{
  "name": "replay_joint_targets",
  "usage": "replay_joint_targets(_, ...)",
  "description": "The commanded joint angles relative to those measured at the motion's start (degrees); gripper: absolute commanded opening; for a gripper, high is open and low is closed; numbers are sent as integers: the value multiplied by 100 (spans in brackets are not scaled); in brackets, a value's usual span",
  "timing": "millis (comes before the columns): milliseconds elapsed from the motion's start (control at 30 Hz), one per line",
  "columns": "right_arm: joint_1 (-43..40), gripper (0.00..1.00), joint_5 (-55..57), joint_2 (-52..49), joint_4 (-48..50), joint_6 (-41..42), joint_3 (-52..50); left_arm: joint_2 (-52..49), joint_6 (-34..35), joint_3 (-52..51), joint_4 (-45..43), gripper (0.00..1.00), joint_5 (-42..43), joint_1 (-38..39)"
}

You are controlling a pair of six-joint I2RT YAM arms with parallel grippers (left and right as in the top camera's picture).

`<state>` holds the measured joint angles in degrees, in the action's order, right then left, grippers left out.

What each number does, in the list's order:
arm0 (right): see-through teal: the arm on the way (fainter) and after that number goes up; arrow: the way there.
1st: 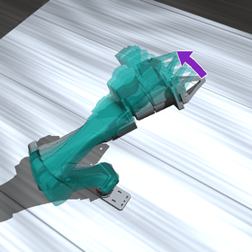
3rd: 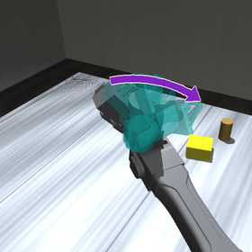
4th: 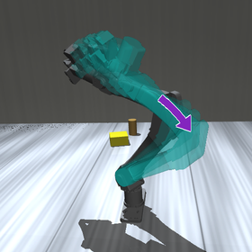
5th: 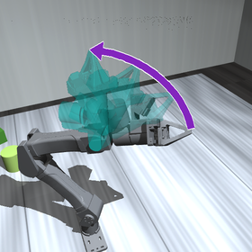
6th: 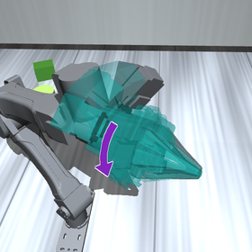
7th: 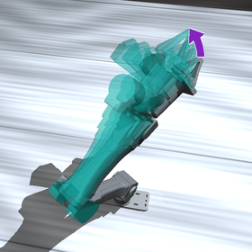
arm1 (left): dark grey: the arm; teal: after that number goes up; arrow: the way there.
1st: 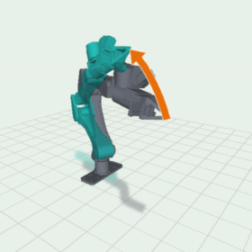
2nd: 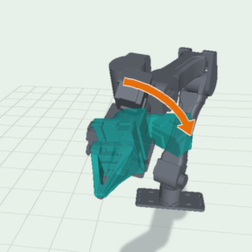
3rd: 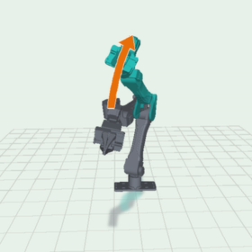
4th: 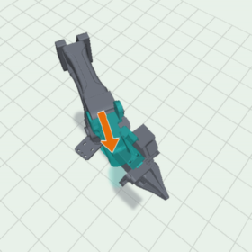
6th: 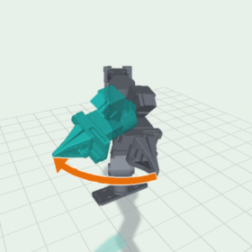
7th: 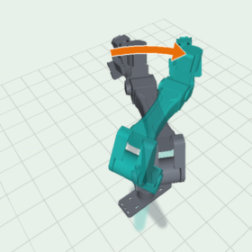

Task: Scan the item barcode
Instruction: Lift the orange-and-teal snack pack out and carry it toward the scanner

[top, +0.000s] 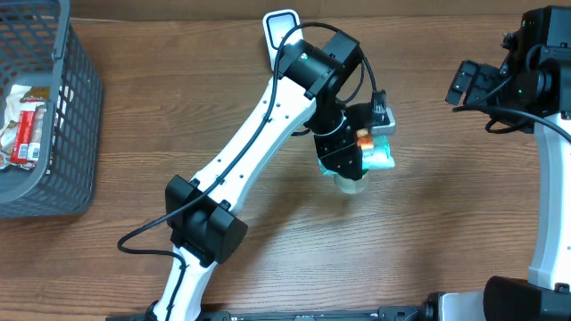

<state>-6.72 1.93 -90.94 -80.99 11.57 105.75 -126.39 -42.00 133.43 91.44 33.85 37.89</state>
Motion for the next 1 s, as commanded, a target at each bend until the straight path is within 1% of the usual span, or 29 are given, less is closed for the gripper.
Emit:
replay_joint_targets(0,-4,100,57,13,28,20,103,13,-1941,44,372,55,1025,0)
replay_joint_targets(33,-4,100,57,13,28,20,103,13,-2356,44,540,57,1099,0)
replay_joint_targets(100,-4,100,57,13,26,20,103,13,-2500,35,540,56,1132,0)
replay_joint_targets(167,-4,100,57,13,28,20,103,13,-2892,35,538,54,1167,2)
replay_joint_targets(200,-4,100,57,13,28,20,103,13,-3075,35,538,52,1165,2)
replay_joint_targets(267,-4,100,57,13,28,20,103,13,-3303,35,538,52,1106,2)
replay_joint_targets(333,-4,100,57,13,26,20,103,11,-3436,35,527,53,796,2)
replay_joint_targets(367,-4,100,57,13,28,20,103,11,-3432,33,494,54,485,2)
replay_joint_targets(433,-4,100,57,13,26,20,103,11,-3434,33,396,56,144,2)
replay_joint_targets(533,-4,100,57,13,26,20,103,11,-3473,33,256,57,-146,2)
replay_joint_targets(600,-4,100,57,13,28,20,103,11,-3779,33,214,56,-350,2)
replay_joint_targets(733,-4,100,57,13,26,20,103,11,-4516,33,179,53,-444,2)
replay_joint_targets(833,-4,100,57,13,28,20,103,11,-4765,24,79,50,-444,2)
replay_joint_targets(900,-4,100,57,13,26,22,103,11,-5082,-11,-26,47,-444,2)
replay_joint_targets(967,-4,100,57,13,26,20,103,9,-5145,-57,-146,47,-446,2)
